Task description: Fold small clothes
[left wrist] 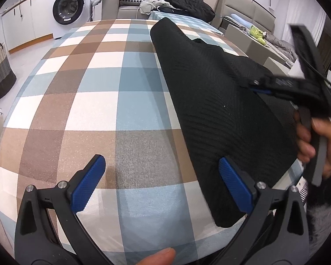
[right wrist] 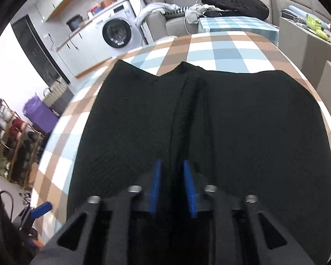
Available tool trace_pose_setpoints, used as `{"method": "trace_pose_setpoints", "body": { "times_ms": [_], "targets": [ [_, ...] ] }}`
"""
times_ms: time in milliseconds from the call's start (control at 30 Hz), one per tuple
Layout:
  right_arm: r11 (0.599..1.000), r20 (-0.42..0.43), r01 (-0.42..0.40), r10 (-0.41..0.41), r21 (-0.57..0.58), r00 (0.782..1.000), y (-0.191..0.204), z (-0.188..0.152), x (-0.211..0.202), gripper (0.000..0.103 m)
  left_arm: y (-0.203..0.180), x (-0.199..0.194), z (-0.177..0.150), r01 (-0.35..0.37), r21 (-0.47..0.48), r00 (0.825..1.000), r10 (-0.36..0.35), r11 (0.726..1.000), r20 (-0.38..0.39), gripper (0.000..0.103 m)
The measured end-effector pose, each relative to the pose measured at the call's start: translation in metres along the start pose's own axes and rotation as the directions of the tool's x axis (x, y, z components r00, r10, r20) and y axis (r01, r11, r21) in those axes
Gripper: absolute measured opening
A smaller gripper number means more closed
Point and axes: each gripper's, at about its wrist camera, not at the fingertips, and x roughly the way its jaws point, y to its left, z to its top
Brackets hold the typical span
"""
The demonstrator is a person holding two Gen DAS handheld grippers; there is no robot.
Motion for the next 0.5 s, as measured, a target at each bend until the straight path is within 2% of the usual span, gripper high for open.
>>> {"method": "trace_pose_setpoints", "body": {
  "times_ms": [200,367,500],
  "targets": [
    [0.995,0.007,-0.065,0.064,0.081,0.998,-0.021,-0.037,-0.025,0.047,0.003,0.002,0.001,0.005,-0.011,1.000,-0.005,1.000,0.000,0.102],
    [0.966,0.040,-0.228,0.225,0.119,0.974,-0.034,-0.058,-0.029,0.049,0.004,0.004,0.001,0.007,-0.028,1.000,-0.007,1.000,-0.004,0.102],
    [0.953,0.048,-0.284,0.281,0.101,0.959,-0.026,-0.053,-0.023,0.049,0.001,0.002,0.001,0.006,-0.020,1.000,-0.006,1.000,0.001,0.102]
  ]
}}
